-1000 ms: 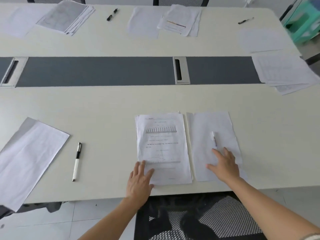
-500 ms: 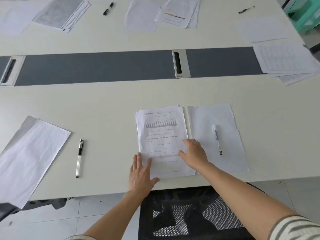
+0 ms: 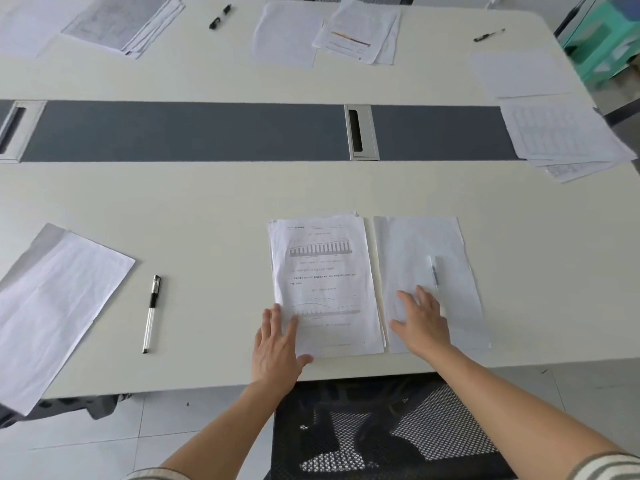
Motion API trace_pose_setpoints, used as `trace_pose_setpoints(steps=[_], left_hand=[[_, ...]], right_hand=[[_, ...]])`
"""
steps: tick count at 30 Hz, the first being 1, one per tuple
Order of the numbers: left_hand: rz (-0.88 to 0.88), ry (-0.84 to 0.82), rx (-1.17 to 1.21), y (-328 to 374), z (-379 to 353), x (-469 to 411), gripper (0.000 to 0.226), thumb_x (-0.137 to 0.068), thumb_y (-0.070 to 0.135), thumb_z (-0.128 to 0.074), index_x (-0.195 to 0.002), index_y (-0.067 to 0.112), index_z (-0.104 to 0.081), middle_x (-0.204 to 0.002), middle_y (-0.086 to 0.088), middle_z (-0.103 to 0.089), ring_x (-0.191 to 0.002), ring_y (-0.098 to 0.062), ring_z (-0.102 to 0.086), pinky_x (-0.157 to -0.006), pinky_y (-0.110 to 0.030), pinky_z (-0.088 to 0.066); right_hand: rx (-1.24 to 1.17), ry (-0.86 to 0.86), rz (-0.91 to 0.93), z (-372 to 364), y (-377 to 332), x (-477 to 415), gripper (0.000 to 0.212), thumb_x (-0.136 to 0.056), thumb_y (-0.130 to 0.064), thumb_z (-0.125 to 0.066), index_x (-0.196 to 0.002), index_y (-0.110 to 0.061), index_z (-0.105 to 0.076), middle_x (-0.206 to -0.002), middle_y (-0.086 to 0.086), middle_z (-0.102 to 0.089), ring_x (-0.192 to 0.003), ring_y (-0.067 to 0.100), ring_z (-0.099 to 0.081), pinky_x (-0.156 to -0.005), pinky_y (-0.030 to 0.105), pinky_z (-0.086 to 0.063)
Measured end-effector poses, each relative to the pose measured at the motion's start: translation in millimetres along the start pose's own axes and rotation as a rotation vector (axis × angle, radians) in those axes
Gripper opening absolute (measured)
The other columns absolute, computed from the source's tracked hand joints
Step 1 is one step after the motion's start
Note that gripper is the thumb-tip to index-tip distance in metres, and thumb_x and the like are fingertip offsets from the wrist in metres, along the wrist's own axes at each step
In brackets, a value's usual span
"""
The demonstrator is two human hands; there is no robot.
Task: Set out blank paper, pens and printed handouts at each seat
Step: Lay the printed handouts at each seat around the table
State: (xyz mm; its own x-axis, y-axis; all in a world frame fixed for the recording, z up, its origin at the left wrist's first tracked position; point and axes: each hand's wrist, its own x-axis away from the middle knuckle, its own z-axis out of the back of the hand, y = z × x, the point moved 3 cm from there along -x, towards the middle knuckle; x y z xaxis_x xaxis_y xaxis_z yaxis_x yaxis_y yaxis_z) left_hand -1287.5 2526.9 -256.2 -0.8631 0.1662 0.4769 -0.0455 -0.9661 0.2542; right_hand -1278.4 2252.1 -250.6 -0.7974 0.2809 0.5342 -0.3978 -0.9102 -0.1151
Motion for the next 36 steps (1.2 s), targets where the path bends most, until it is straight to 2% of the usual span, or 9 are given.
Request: trace_pose_setpoints(steps=[7, 13, 16, 19, 24, 28, 31, 33, 36], left_hand=[[0.013, -0.007, -0.025, 4.0, 4.5, 0.7, 0.082, -0.085, 0.052, -0.06, -0.15, 0.025, -0.018, -0.161, -0.012, 0.006, -0.149, -0.032, 0.006, -0.12, -0.041, -0.014], [0.074, -0.023, -0.005, 9.1, 0.6, 8.9, 0.081, -0.086, 0.05, -0.06, -0.15, 0.024, -0.018, -0.161, -0.012, 0.006, -0.149, -0.031, 0.005, -0.119, -0.042, -0.017], [0.079, -0.061, -0.022, 7.2, -0.5, 8.2, 0.081, -0.089, 0.045, -0.059, -0.152, 0.026, -0.013, -0.162, -0.009, 0.01, -0.149, -0.029, 0.008, -0.119, -0.042, -0.015], [0.084, -0.093, -0.005, 2.4, 1.7, 7.6, 0.081, -0.088, 0.043, -0.06, -0.152, 0.028, -0.014, -0.162, -0.005, 0.01, -0.15, -0.025, 0.008, -0.118, -0.042, -0.018], [0.057, -0.122, 0.059, -3.5, 7.6, 6.8, 0.081, -0.084, 0.044, -0.064, -0.151, 0.028, -0.022, -0.163, 0.0, 0.004, -0.15, -0.022, 0.001, -0.117, -0.042, -0.024], [0.202, 0.041, 0.567, -11.7, 38.0, -1.8, 0.091, -0.075, 0.037, -0.078, -0.149, 0.023, -0.026, -0.155, -0.005, -0.029, -0.139, -0.023, -0.032, -0.112, -0.04, -0.034], [0.257, 0.166, 1.225, -18.1, 87.3, -9.4, 0.102, -0.058, 0.024, -0.09, -0.144, 0.017, -0.035, -0.144, -0.007, -0.045, -0.134, -0.027, -0.044, -0.104, -0.042, -0.043], [0.07, 0.162, 1.415, -16.6, 122.5, -13.6, 0.082, -0.049, 0.021, -0.091, -0.123, 0.01, -0.057, -0.124, -0.01, -0.066, -0.118, -0.027, -0.061, -0.097, -0.04, -0.05], [-0.079, 0.139, 1.414, -7.3, 157.7, -6.8, 0.045, -0.062, 0.006, -0.084, -0.105, 0.006, -0.07, -0.107, -0.008, -0.074, -0.103, -0.022, -0.069, -0.088, -0.031, -0.053]], right_hand=[[-0.042, 0.046, 0.055, 13.2, -4.2, 9.8, 0.057, -0.095, -0.032, -0.053, -0.147, -0.021, -0.033, -0.159, 0.008, -0.019, -0.146, 0.026, -0.018, -0.108, 0.042, -0.037], [-0.558, -0.026, 0.086, 15.4, -39.9, 18.1, 0.048, -0.091, -0.024, -0.062, -0.135, -0.009, -0.05, -0.136, 0.009, -0.056, -0.126, 0.024, -0.053, -0.101, 0.032, -0.043], [-0.719, -0.133, -0.045, 19.0, -55.5, -0.5, 0.036, -0.08, -0.035, -0.07, -0.103, -0.011, -0.055, -0.098, 0.008, -0.06, -0.089, 0.027, -0.058, -0.074, 0.034, -0.048], [-0.893, -0.259, -0.167, 27.2, -64.9, -19.0, 0.046, -0.073, -0.04, -0.078, -0.102, -0.009, -0.06, -0.082, 0.002, -0.056, -0.061, 0.015, -0.048, -0.052, 0.025, -0.035], [-0.826, -0.272, -0.05, 35.8, -78.8, -33.0, 0.029, -0.082, -0.019, -0.073, -0.103, -0.001, -0.066, -0.096, 0.005, -0.066, -0.08, 0.02, -0.061, -0.069, 0.027, -0.046], [-0.693, -0.075, 0.25, 52.6, -86.6, -13.0, 0.021, -0.089, -0.021, -0.064, -0.096, -0.004, -0.073, -0.069, 0.003, -0.062, -0.066, 0.025, -0.055, -0.065, 0.029, -0.041], [-0.806, 0.01, 0.423, 68.0, -83.0, 17.4, 0.016, -0.093, -0.022, -0.062, -0.1, -0.016, -0.076, -0.092, 0.016, -0.075, -0.087, 0.033, -0.068, -0.077, 0.039, -0.053], [-0.89, 0.03, 0.459, 80.5, -80.6, 35.5, 0.014, -0.094, -0.022, -0.063, -0.095, -0.027, -0.076, -0.098, 0.012, -0.076, -0.093, 0.023, -0.07, -0.084, 0.037, -0.054], [-0.967, 0.028, 0.485, 92.8, -78.3, 47.5, 0.025, -0.091, -0.019, -0.067, -0.077, -0.038, -0.074, -0.074, -0.009, -0.074, -0.065, -0.001, -0.061, -0.065, 0.014, -0.047]])
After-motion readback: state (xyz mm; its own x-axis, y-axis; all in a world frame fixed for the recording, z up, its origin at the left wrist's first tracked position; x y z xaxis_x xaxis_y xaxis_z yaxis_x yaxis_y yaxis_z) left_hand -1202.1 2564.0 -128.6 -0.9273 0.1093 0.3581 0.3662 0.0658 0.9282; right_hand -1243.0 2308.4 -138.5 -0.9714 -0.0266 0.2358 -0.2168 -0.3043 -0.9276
